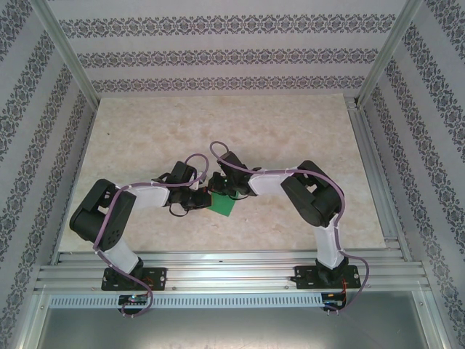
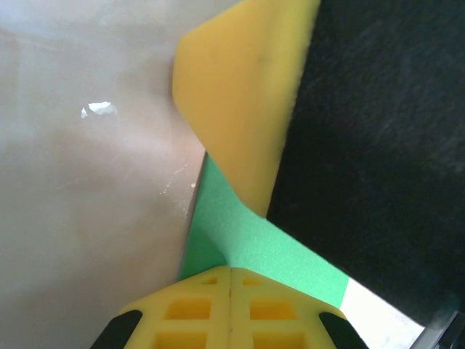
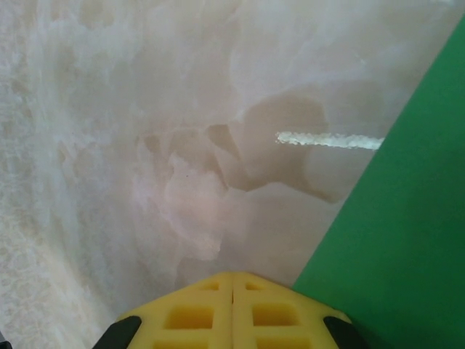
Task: Fold a paper plane with a square sheet of paper (fold left side to right side)
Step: Fold the square sheet of paper in half at the center of the table.
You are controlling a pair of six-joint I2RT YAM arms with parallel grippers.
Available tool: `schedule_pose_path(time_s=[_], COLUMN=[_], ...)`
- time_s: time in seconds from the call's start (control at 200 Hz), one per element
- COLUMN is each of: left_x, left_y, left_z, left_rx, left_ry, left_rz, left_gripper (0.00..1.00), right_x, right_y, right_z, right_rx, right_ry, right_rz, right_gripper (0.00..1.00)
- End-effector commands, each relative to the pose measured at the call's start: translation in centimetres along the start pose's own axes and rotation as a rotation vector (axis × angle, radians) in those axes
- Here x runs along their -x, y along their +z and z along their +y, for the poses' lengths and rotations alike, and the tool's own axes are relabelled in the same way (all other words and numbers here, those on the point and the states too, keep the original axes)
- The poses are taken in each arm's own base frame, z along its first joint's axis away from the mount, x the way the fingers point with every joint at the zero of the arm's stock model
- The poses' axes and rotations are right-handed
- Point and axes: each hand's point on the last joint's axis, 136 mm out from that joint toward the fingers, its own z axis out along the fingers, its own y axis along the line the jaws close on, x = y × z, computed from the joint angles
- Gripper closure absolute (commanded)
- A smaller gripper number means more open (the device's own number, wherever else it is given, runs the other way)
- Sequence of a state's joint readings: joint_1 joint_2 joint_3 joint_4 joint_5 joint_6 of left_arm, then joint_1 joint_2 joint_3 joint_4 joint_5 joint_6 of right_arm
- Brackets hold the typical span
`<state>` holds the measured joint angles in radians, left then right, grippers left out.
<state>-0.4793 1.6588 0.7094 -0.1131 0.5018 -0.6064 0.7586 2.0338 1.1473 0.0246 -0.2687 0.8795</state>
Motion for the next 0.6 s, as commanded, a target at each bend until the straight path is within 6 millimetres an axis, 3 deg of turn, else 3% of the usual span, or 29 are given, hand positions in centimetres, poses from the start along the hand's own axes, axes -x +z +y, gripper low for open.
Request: schedule_pose_path(time_s=[0.0,0.595], left_x=[-2.5,-3.1], left_y=[0.6,0.9], left_z=[4.7,5.2], left_rx=[0.183,0.195], left_ry=[-0.033,-0.034], left_rz=[0.051,0.065], left_gripper=[0.99,1.00], right_x=[1.8,6.8], right_y=[0.0,0.5], right_z=[-3.1,-6.1], right_rx=[-0.111,-0.217], right_ry=[-0.037,-0.051], right_rz=[-0.040,-0.086], right_gripper=[0.94,0.93])
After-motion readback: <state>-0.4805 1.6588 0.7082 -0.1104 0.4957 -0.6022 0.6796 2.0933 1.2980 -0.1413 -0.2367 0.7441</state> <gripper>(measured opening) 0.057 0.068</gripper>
